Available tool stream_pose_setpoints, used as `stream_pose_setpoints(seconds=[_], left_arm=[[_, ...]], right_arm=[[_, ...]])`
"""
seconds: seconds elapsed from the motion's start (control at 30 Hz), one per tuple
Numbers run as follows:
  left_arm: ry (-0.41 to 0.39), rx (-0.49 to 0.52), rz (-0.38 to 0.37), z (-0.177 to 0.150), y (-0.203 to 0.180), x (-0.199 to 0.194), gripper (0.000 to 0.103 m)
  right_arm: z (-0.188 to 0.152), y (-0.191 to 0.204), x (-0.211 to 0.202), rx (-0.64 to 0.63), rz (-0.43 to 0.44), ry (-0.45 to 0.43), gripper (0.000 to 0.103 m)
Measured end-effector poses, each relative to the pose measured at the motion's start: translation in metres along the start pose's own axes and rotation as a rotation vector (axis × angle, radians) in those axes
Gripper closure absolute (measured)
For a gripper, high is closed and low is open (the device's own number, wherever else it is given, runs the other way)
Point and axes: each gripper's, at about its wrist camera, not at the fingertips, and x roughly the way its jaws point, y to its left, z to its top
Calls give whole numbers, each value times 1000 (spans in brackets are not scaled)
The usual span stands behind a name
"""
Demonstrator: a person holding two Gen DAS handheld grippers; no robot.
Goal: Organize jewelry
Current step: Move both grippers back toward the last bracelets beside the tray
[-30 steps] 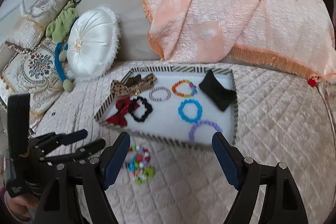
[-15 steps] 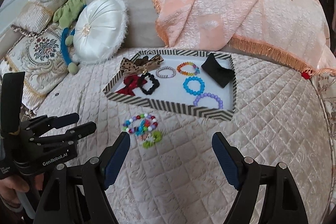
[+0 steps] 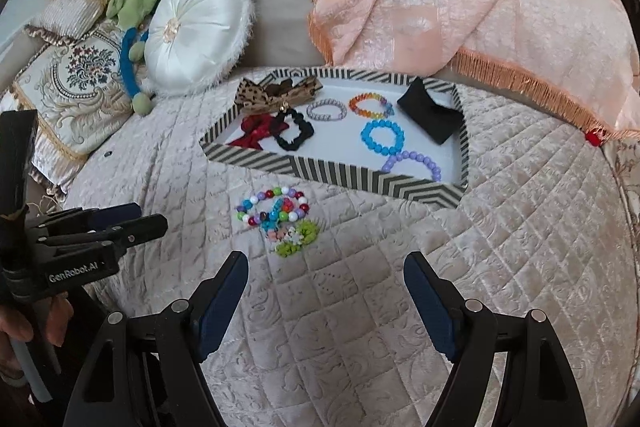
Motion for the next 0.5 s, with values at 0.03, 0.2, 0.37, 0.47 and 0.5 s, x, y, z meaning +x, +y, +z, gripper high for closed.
stream_pose_setpoints(seconds=[0.03,0.2,0.37,0.47,0.5], left_arm=[[3,-5,-3,0,1,2,53],[20,-22,-11,3,5,12,53],[29,-45,-12,9,12,21,53],[39,-60,-9,12,17,27,53],[42,-65,-8,14,19,30,53]], right_arm=[[0,0,3,0,2,6,25],[1,-2,28,5,6,49,40],[10,-7,53,49,47,78,47],[17,-4,65,55,73,90,47],[20,-2,71,45,72,104,47]])
